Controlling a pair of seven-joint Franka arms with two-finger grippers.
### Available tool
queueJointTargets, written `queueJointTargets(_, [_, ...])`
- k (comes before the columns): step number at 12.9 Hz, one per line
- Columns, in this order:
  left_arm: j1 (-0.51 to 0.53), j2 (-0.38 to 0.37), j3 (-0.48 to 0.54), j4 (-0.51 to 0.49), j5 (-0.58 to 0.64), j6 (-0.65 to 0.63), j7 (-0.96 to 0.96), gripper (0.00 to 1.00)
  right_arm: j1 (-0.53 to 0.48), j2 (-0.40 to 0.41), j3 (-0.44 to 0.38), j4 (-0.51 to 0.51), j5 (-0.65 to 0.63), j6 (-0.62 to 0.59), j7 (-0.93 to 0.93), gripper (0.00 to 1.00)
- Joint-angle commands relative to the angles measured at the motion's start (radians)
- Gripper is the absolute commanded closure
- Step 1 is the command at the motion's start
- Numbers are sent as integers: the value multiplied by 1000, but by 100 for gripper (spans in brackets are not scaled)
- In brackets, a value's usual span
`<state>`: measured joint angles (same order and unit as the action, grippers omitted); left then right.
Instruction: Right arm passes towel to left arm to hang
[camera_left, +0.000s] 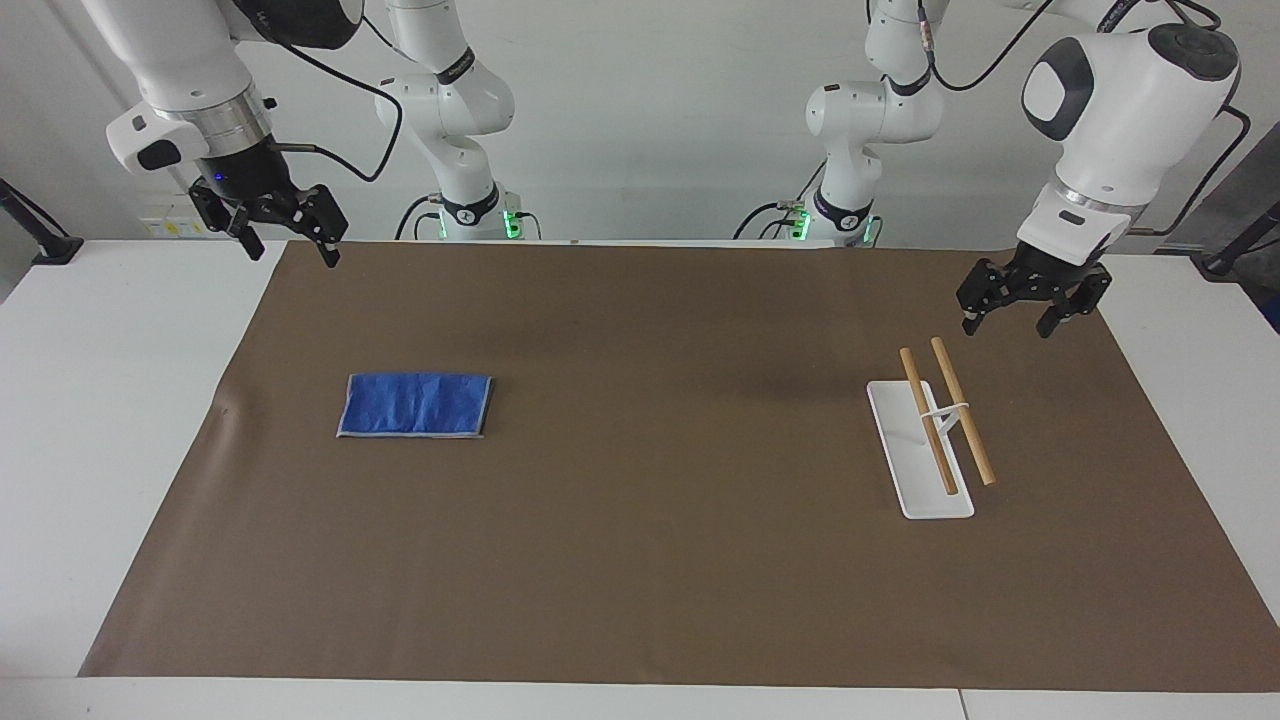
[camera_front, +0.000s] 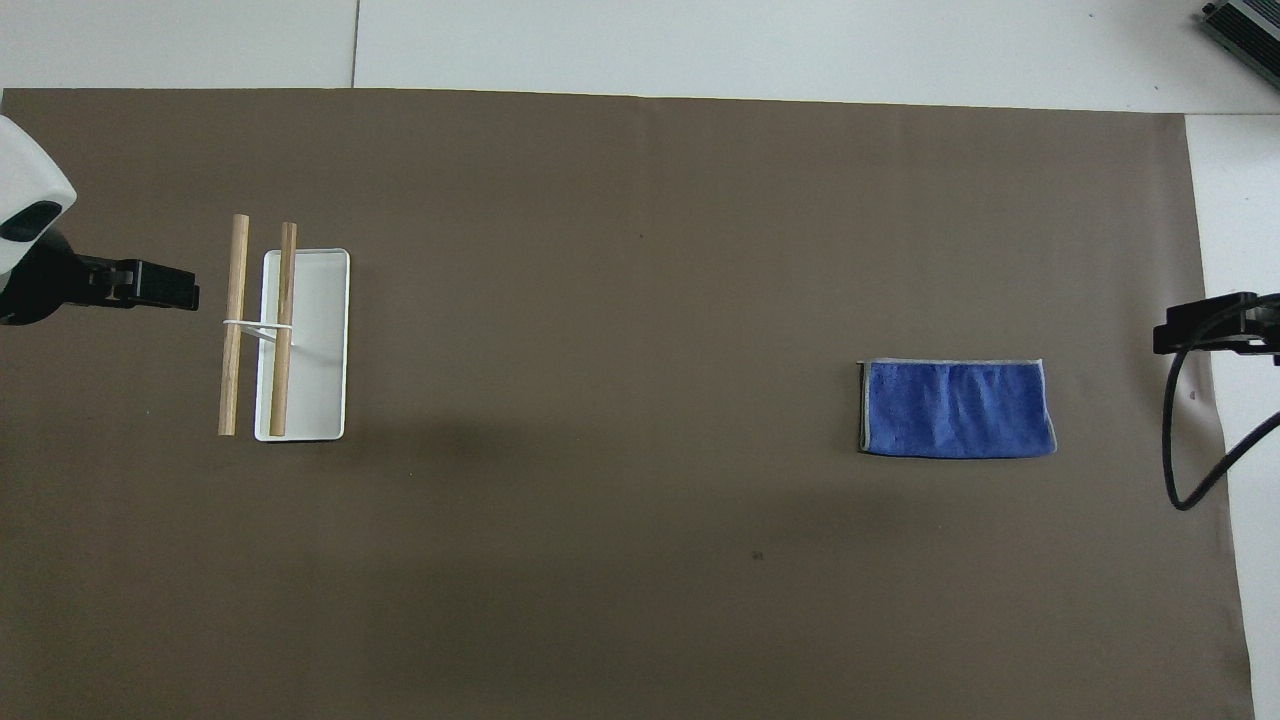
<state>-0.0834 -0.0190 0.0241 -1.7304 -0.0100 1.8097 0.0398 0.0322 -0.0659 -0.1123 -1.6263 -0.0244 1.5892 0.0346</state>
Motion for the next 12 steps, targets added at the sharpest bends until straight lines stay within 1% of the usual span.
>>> queueJointTargets(1, [17, -18, -7, 49, 12, -119, -4, 0, -12, -25, 5, -30, -6, 5, -9, 0])
queueJointTargets(5, [19, -18, -15, 170, 5, -271, -8, 0, -14, -26, 5, -32, -6, 6, -9, 0])
queueJointTargets(6, [20, -16, -15, 196, -17, -294, -11, 0, -14, -26, 5, -33, -6, 5, -7, 0])
queueJointTargets(8, [54, -22, -15, 198, -56, -294, -38, 0, -14, -26, 5, -41, -6, 11, -8, 0])
queueJointTargets(10, [77, -24, -23, 195, -56, -297, -41, 0, -12, -34, 5, -59, -6, 17, -7, 0])
queueJointTargets(12, [169, -27, -88, 189, -56, -293, -41, 0, -11, -35, 6, -64, -3, 31, -7, 0])
